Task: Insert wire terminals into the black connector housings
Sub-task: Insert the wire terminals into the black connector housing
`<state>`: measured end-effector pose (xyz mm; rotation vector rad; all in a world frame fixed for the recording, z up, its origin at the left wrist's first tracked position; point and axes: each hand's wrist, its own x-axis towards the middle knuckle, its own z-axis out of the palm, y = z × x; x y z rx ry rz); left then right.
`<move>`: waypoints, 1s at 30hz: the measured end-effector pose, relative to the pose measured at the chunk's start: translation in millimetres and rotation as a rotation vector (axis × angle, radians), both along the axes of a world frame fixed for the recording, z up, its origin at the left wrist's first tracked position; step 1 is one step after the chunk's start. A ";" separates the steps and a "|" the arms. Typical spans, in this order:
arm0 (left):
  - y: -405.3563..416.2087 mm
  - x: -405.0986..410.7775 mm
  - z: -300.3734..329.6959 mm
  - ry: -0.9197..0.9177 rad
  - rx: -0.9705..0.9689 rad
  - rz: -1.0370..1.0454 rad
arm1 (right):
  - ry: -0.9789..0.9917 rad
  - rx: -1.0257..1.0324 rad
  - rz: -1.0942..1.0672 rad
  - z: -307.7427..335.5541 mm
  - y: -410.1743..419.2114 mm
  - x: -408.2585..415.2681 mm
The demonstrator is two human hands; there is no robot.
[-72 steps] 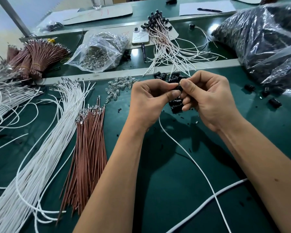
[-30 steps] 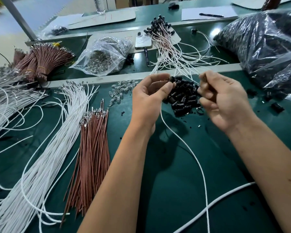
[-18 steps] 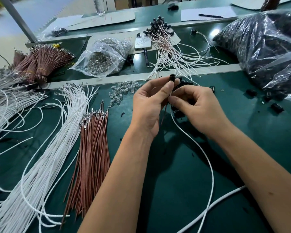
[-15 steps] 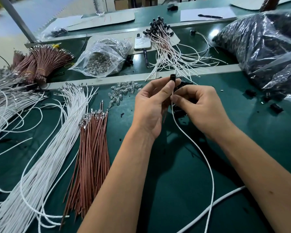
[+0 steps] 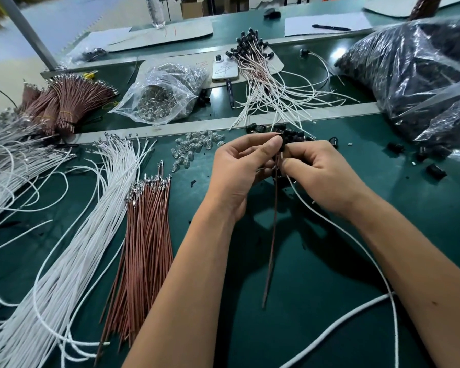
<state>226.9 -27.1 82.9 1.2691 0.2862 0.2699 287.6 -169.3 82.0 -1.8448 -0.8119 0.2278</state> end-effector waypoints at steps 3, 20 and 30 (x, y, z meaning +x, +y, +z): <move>0.5 0.4 -0.7 -0.010 -0.009 0.009 | -0.002 -0.011 -0.012 -2.5 -1.3 1.4; 1.5 3.5 -2.7 -0.076 -0.078 0.067 | -0.131 0.102 -0.111 -11.5 0.0 3.9; -9.8 4.9 -3.5 -0.138 0.046 0.092 | -0.219 0.167 -0.183 -17.5 0.7 4.1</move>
